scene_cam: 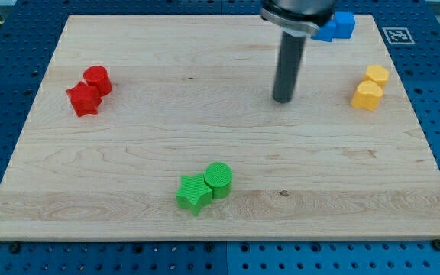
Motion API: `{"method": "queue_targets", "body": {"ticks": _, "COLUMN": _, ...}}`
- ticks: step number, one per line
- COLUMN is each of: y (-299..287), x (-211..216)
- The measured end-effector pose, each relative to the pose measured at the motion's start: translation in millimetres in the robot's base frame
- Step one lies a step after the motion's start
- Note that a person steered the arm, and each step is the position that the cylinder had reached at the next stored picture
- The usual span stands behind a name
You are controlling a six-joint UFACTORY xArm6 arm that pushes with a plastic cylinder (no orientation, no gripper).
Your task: Place the yellow hexagon in between red star and yellow heart
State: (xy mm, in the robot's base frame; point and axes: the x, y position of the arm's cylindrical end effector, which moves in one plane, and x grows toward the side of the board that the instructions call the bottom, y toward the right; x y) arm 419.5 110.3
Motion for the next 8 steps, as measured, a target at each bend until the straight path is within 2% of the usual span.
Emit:
{"method": "queue_targets", "body": {"ticks": 1, "y": 42, "x": 36}}
{"method": "queue_targets", "body": {"ticks": 2, "y": 116, "x": 50}}
{"method": "queue_targets", "body": {"ticks": 3, "y": 214, "x": 26}}
{"method": "queue_targets", "body": {"ticks": 4, "y": 235, "x": 0}}
{"method": "queue_targets", "body": {"ticks": 5, "y": 211, "x": -31}}
{"method": "queue_targets", "body": {"ticks": 7, "y": 112, "x": -37}}
{"method": "queue_targets", "body": {"ticks": 8, "y": 140, "x": -46}}
